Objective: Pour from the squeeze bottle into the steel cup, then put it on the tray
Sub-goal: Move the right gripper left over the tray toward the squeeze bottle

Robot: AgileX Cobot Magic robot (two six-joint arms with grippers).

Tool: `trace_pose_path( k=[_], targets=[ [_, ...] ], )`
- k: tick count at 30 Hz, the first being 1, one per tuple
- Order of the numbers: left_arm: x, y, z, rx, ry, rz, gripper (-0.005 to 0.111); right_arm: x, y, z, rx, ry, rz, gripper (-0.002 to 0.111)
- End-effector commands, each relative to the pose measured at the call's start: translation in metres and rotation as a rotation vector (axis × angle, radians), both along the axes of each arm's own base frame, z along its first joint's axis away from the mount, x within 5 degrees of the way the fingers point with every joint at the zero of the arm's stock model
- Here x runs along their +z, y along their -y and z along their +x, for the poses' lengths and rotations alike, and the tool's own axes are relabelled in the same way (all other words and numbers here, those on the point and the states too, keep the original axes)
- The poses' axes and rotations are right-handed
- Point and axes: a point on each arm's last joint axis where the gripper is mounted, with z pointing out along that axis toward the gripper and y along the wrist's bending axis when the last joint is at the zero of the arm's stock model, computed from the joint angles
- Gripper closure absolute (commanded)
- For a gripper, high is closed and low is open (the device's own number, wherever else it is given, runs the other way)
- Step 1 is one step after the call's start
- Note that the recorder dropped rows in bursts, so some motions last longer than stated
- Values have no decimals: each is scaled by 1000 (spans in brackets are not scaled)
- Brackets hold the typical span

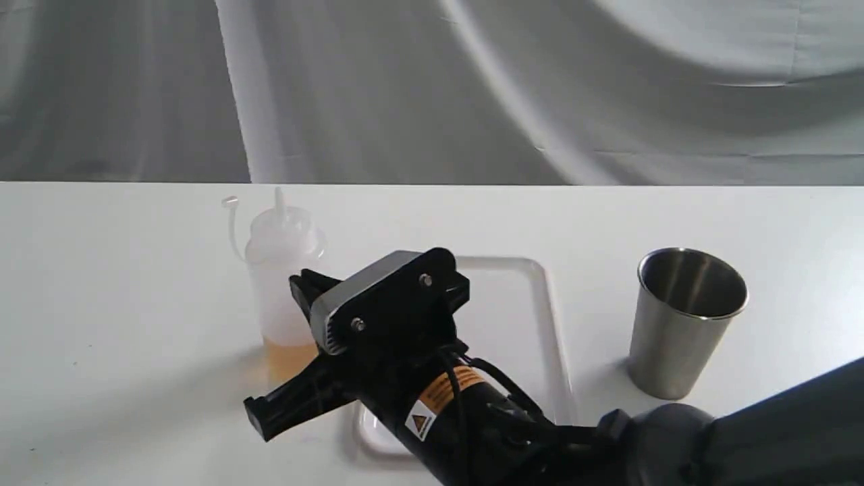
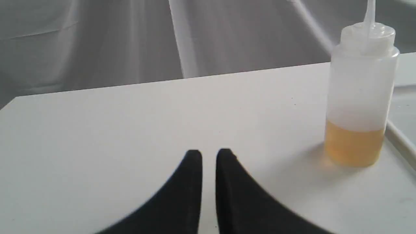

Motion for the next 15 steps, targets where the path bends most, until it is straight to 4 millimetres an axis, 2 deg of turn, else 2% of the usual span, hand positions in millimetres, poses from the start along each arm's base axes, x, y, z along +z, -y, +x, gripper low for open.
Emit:
trace_pose_path(
  k=[1,2,4,7,9,15],
  targets=[
    [-1,0,0,-4,8,1,98,2,2,3,-19,-1,8,85],
    [-1,0,0,-4,8,1,98,2,2,3,-19,-1,8,78],
    [-1,0,0,-4,8,1,98,2,2,3,-19,-1,8,57],
    [-1,0,0,-4,8,1,98,1,2,3,-21,-2,9,18],
    [-1,0,0,-4,8,1,98,2,2,4,-37,-6,18,3],
    [-1,0,0,-4,8,1,98,4,5,9,-45,-4,18,3]
  ],
)
